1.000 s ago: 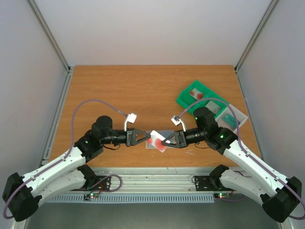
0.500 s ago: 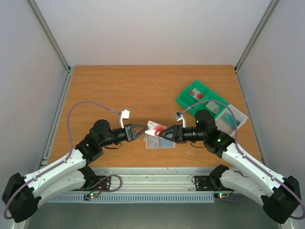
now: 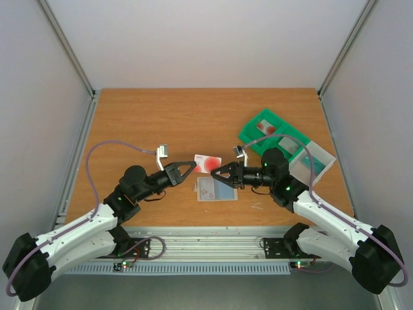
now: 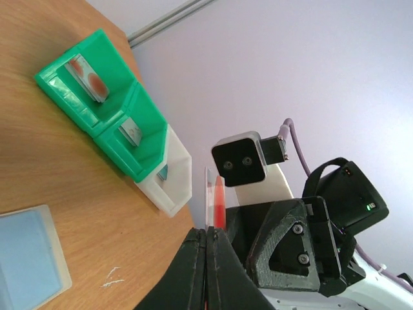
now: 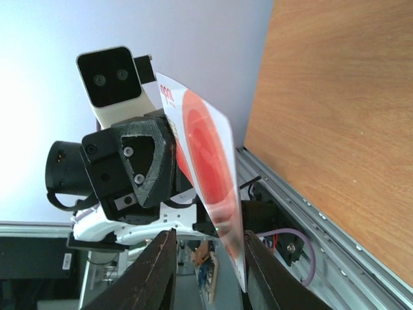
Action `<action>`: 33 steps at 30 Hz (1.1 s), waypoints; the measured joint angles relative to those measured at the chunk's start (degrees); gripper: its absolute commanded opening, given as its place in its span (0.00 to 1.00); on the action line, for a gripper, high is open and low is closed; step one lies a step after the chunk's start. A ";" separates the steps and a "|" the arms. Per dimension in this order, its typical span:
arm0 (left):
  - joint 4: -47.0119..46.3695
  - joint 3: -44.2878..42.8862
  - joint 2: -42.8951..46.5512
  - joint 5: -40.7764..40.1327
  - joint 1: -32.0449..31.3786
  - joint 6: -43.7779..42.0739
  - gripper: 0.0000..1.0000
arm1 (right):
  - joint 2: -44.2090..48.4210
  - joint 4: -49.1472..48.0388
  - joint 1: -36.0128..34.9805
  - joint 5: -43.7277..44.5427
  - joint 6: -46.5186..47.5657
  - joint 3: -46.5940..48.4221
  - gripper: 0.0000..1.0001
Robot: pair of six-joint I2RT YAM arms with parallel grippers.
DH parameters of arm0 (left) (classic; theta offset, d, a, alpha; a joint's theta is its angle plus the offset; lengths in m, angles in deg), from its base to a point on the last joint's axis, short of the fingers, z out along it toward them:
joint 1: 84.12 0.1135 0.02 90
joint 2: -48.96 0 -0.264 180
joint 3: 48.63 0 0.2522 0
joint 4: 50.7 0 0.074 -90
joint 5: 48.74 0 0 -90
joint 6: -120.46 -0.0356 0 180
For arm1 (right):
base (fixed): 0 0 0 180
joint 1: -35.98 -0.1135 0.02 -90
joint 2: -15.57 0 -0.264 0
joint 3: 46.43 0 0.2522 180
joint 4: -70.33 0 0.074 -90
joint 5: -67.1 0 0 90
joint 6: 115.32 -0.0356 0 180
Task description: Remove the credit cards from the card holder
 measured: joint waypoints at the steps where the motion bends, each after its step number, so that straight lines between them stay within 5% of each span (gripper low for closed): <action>1: -0.20 0.31 0.00 -0.31 0.00 0.26 0.01 | -0.02 -0.72 0.00 0.13 -0.52 -0.39 0.27; 33: 0.24 0.61 1.36 -2.78 0.00 0.72 0.00 | 2.34 -4.74 0.00 5.57 -3.63 -4.00 0.01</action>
